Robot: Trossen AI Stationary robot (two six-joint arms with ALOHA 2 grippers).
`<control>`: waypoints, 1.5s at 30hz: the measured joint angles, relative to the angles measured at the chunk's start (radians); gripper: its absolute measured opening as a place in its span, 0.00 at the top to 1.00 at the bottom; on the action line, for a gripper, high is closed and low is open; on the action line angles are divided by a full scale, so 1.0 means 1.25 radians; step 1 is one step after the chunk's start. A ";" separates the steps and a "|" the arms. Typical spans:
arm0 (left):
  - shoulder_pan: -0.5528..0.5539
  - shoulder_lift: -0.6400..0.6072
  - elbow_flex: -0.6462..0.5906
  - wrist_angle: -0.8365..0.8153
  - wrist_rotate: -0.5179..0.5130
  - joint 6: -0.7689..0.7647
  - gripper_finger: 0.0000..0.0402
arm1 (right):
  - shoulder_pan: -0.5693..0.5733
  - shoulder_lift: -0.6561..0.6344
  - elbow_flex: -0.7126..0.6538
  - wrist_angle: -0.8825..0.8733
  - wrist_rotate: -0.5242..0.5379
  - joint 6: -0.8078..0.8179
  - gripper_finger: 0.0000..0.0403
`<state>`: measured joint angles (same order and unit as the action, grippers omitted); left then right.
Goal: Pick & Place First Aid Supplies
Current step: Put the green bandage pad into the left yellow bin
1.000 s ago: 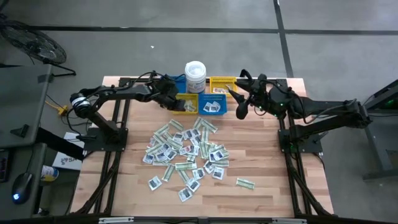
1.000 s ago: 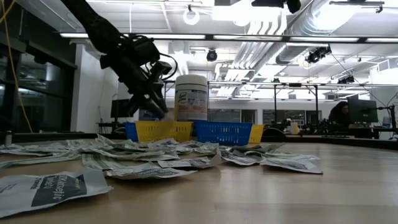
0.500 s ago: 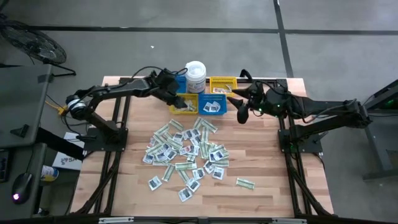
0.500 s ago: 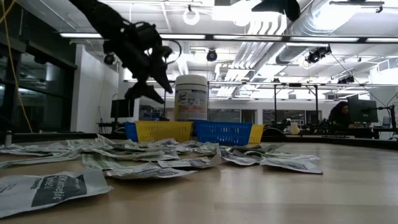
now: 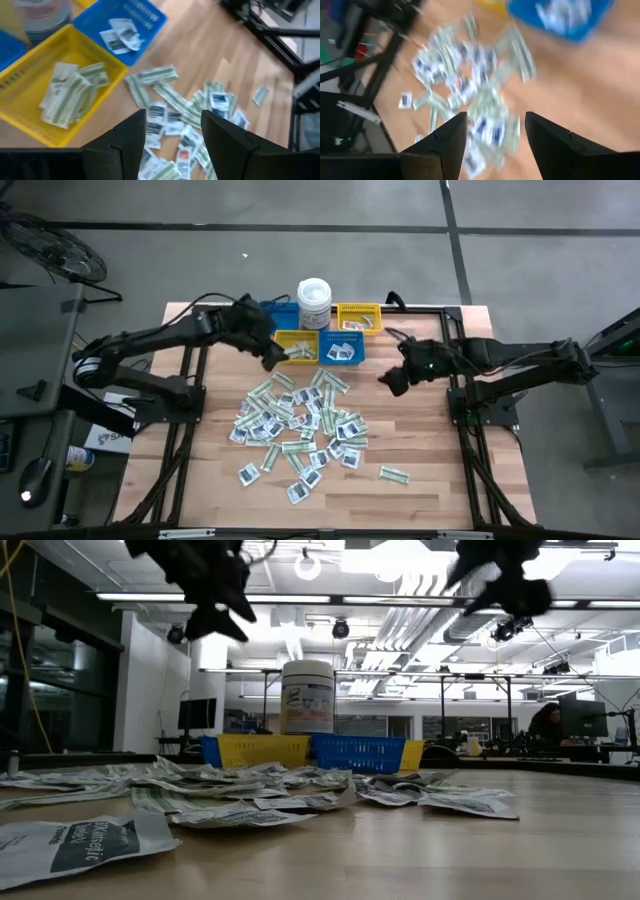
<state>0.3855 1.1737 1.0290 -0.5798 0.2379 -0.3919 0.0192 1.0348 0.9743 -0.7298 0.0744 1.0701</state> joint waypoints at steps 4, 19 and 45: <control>-0.077 -0.039 0.000 0.001 -0.058 -0.003 0.53 | 0.077 0.005 -0.025 -0.049 -0.024 0.183 0.52; -0.243 -0.067 0.000 0.000 -0.103 0.023 0.53 | 0.445 0.091 -0.193 0.172 -0.021 0.734 0.52; -0.268 -0.067 0.000 0.000 -0.113 0.038 0.53 | 0.524 0.516 -0.094 0.188 -0.233 0.908 0.52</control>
<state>0.0505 1.0901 1.0290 -0.5793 0.0967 -0.3443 0.6744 1.6792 0.8567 -0.4948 -0.2165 2.2052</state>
